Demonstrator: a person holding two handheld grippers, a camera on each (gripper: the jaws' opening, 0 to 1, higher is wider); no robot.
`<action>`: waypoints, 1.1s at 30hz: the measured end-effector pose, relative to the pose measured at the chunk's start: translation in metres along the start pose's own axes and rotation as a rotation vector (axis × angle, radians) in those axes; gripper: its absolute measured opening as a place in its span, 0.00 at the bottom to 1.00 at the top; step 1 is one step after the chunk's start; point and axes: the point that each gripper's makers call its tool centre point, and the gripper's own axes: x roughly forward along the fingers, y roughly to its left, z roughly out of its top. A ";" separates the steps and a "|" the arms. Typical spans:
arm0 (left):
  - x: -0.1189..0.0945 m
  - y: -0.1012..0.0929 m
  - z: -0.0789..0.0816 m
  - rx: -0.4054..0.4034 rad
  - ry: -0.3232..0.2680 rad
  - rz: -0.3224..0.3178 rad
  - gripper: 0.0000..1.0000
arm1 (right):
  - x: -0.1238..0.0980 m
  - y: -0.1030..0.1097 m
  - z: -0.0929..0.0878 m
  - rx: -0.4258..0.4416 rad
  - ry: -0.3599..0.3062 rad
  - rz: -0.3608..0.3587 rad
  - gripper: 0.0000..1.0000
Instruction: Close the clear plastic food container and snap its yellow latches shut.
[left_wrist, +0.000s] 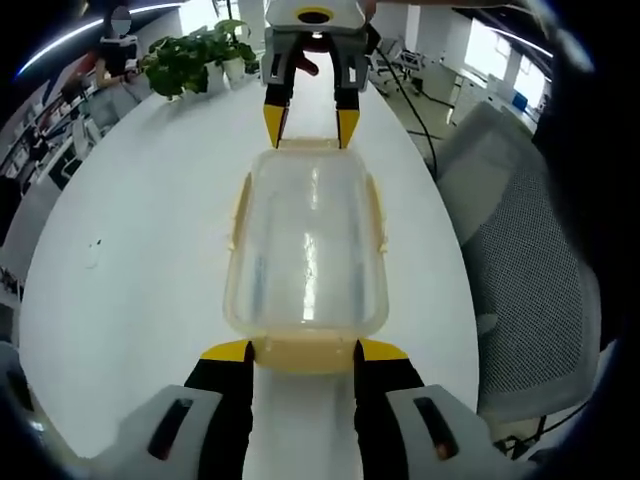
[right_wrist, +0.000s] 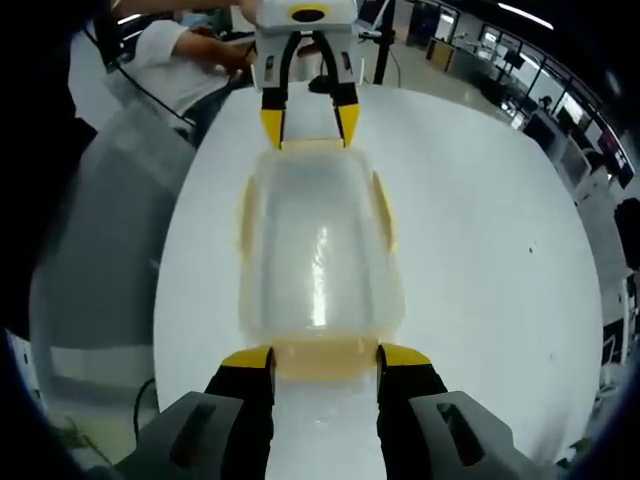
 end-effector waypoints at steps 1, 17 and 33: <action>0.001 0.000 0.002 0.002 0.001 -0.001 0.38 | -0.001 0.000 -0.003 0.002 0.001 -0.001 0.39; 0.019 -0.004 0.031 0.002 -0.010 -0.005 0.38 | -0.012 0.000 -0.036 0.009 0.009 -0.002 0.39; 0.032 -0.007 0.048 -0.001 -0.011 -0.008 0.38 | -0.016 0.000 -0.058 0.010 0.023 -0.004 0.39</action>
